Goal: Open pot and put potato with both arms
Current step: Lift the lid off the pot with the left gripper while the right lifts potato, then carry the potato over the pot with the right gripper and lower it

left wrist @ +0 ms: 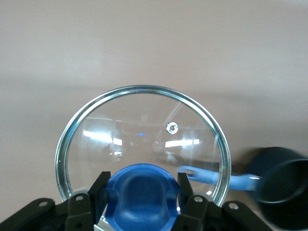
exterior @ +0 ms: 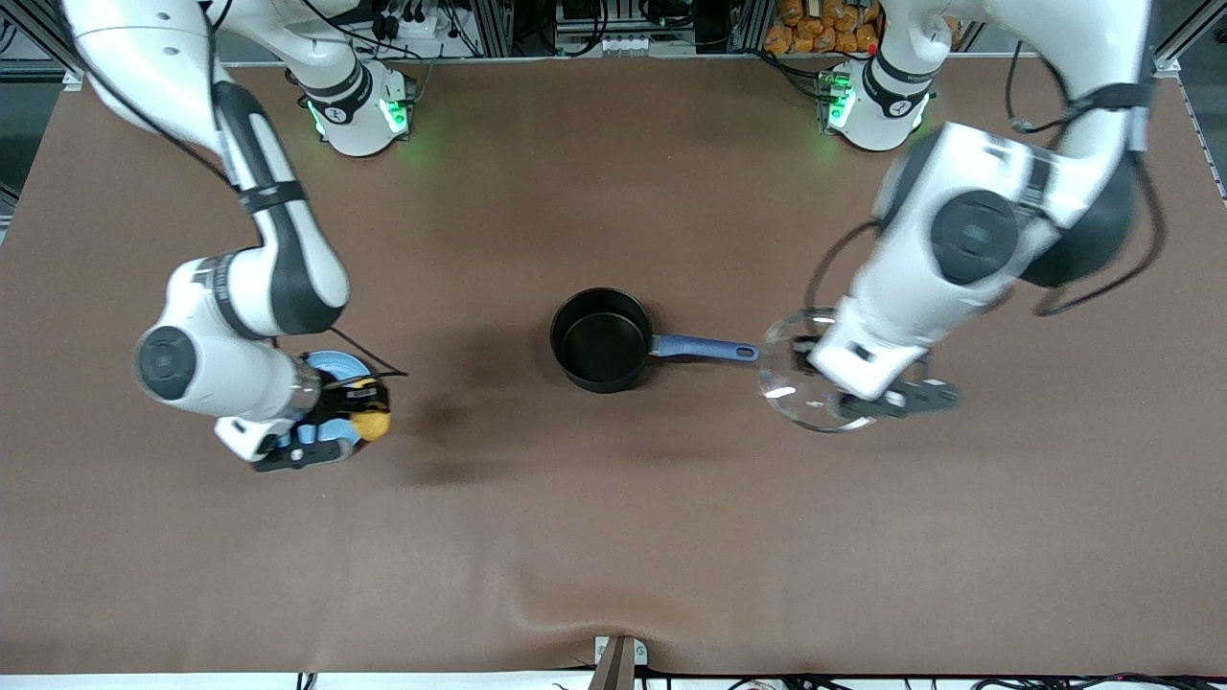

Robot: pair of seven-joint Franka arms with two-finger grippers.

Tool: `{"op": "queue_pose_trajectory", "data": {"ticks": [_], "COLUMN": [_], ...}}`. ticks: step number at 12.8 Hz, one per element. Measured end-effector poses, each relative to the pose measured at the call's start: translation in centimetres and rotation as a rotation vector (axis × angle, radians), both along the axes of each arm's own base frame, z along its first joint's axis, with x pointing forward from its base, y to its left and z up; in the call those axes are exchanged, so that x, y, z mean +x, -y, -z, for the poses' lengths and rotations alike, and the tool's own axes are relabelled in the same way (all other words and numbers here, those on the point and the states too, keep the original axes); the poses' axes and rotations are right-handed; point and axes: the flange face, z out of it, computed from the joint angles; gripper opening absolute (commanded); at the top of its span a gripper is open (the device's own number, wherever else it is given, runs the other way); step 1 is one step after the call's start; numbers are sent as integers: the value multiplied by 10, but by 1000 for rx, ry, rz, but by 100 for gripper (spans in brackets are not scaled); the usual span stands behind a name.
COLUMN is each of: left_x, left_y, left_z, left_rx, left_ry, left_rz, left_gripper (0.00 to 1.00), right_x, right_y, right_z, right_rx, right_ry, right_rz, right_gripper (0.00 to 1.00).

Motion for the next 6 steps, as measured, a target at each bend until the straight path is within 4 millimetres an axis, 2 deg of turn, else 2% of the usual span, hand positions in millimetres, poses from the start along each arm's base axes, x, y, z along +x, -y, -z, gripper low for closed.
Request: {"op": "queue_pose_trajectory", "data": {"ticks": [2, 4, 6], "left_x": [8, 7, 1], "left_y": [-60, -95, -130], "left_z": [21, 49, 80], "left_rx": [7, 6, -4], "left_ry": [-43, -54, -36], "left_rz": [-17, -39, -27], "left_gripper": [0, 0, 0], "right_x": [-14, -29, -42], "right_y": [-59, -106, -143], "right_z": [-4, -11, -15], "right_rx": [-40, -49, -47], "right_ry": [13, 26, 43], "right_rz": [-38, -38, -23], "right_gripper": [0, 0, 0]}}
